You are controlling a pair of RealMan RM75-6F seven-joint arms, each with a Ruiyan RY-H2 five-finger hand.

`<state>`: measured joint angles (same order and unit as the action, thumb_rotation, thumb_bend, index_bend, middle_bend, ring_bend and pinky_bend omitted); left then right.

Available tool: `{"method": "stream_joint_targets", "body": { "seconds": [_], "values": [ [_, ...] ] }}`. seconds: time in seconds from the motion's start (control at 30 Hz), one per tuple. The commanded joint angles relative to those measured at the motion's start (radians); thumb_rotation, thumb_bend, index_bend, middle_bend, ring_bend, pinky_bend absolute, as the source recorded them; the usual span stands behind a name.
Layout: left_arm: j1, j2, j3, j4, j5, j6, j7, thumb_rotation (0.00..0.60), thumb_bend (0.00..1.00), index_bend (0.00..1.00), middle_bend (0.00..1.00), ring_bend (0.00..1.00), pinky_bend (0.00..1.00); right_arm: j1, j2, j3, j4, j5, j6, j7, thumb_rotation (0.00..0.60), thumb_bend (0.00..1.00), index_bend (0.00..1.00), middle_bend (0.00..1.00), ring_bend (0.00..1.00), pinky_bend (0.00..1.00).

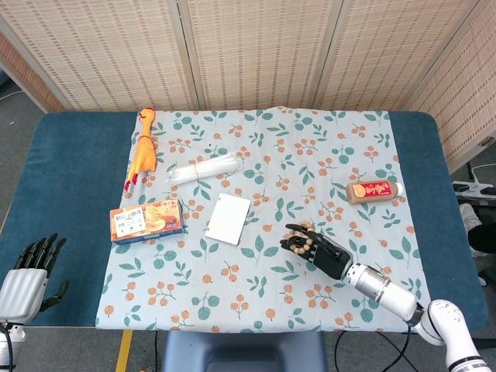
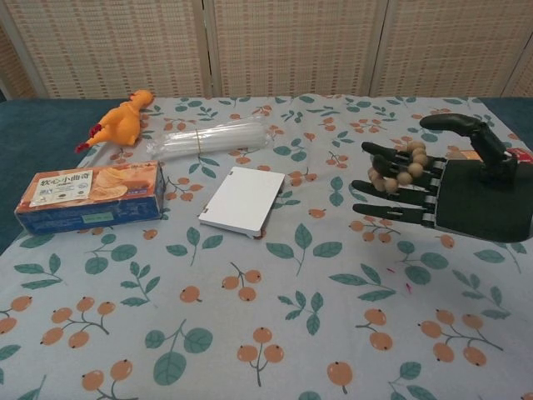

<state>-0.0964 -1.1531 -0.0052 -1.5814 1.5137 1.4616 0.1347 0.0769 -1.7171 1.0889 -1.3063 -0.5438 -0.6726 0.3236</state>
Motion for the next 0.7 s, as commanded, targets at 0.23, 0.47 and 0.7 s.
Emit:
{"method": "stream_joint_targets", "body": {
  "seconds": [0.23,0.47,0.7],
  "values": [
    [0.0,0.0,0.0,0.001,-0.001,-0.003,-0.003,0.6,0.4,0.0,0.0,0.0,0.1,0.031,0.028,-0.063,-0.052,-0.016,0.09,-0.121,0.142,0.16,0.17,0.4,0.15,0.1],
    [-0.001,0.0,0.0,0.002,-0.002,-0.006,-0.004,0.6,0.4,0.0,0.0,0.0,0.11,0.043,0.057,-0.106,-0.084,-0.009,0.132,-0.139,0.135,0.37,0.41,0.46,0.26,0.12],
    [0.0,0.001,0.001,-0.001,0.001,-0.004,-0.002,0.6,0.41,0.0,0.0,0.0,0.11,0.051,0.052,-0.11,-0.121,-0.045,0.198,-0.233,0.163,0.39,0.59,0.6,0.36,0.14]
  ]
}}
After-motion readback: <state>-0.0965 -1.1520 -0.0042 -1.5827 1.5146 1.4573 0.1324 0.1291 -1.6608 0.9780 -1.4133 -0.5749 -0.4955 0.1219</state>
